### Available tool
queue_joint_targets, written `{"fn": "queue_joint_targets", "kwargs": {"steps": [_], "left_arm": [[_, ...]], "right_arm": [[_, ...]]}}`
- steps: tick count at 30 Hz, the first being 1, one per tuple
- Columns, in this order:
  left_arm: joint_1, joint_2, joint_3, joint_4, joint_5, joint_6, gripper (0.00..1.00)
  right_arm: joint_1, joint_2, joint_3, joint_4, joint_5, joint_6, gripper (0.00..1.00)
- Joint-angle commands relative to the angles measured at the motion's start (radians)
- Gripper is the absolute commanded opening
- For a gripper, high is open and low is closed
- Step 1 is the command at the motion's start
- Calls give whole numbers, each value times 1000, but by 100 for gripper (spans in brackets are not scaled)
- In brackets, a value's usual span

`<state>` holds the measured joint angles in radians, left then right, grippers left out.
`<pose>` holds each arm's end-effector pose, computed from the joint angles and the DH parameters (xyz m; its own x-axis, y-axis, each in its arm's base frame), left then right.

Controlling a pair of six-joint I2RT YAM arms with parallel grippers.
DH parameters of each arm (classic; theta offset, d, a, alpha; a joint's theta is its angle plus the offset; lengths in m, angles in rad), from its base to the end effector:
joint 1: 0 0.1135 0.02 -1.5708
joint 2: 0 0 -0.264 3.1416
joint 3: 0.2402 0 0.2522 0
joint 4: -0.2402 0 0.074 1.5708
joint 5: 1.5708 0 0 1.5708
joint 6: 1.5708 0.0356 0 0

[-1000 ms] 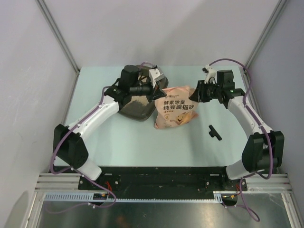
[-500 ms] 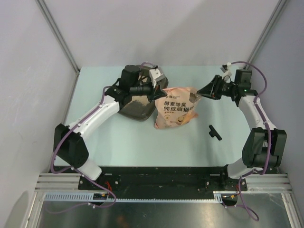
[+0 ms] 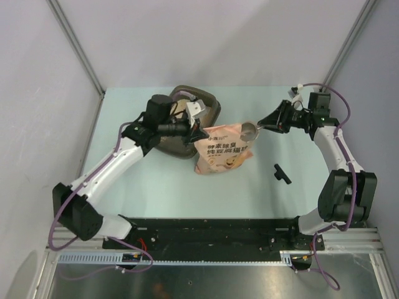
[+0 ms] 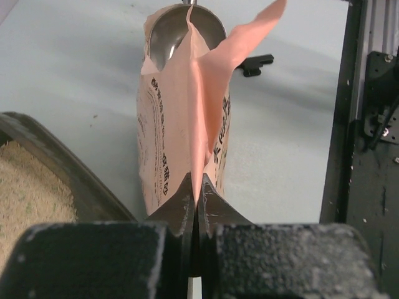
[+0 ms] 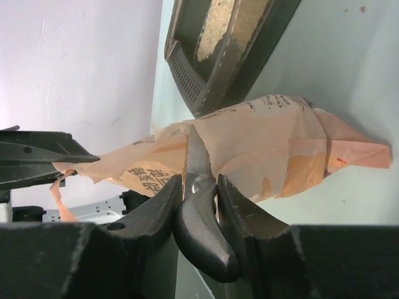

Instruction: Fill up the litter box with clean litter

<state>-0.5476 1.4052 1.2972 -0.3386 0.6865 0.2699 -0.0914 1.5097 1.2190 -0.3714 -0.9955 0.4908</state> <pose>0.2598 -0.1849 0.3633 -0.1179 0.3134 -0.9423 0.9569 0.2896 -0.0234 0.3308 -0.0003 0.3069 -0.8271 0.3333 -0.4525 -0.2488 0.5047 0.8267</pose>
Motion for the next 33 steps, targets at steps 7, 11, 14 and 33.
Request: {"fn": "queue_joint_targets", "kwargs": {"steps": [7, 11, 14, 33], "left_arm": [[101, -276, -36, -56, 67, 95, 0], [135, -334, -64, -114, 42, 141, 0], [149, -374, -93, -152, 4, 198, 0], [216, -411, -121, -223, -140, 356, 0]], "right_arm": [[116, -5, 63, 17, -101, -5, 0], [139, 47, 114, 45, -129, 18, 0], [168, 84, 163, 60, -147, 34, 0], [197, 280, 206, 281, -249, 259, 0]]}}
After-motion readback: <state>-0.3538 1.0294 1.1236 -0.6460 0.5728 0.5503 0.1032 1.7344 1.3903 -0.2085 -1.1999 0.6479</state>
